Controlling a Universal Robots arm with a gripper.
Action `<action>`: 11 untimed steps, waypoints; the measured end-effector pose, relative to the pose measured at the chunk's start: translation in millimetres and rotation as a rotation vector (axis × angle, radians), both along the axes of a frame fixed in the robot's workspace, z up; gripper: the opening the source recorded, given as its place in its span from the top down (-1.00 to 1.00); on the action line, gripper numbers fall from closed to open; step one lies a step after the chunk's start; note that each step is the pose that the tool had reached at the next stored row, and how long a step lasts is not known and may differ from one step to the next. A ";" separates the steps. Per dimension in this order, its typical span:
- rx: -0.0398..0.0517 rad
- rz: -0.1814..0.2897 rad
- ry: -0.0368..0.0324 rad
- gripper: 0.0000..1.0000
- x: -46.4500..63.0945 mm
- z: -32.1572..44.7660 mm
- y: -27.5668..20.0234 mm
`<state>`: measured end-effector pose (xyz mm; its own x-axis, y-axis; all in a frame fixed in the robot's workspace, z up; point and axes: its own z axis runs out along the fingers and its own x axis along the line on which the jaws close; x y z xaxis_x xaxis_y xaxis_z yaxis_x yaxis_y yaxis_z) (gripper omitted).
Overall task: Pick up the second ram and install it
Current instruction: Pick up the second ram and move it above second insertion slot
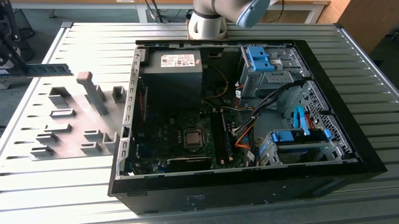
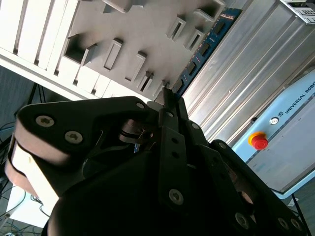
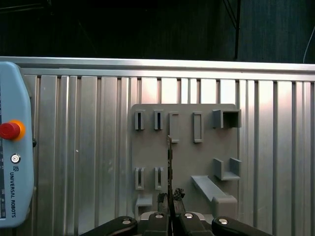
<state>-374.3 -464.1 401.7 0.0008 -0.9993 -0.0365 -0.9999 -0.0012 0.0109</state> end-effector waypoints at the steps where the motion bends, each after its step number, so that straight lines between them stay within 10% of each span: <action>1: 0.0000 0.000 0.0000 0.72 0.4 0.0 0.0; 11: 0.0001 0.000 -0.0001 0.72 4.6 -0.1 0.0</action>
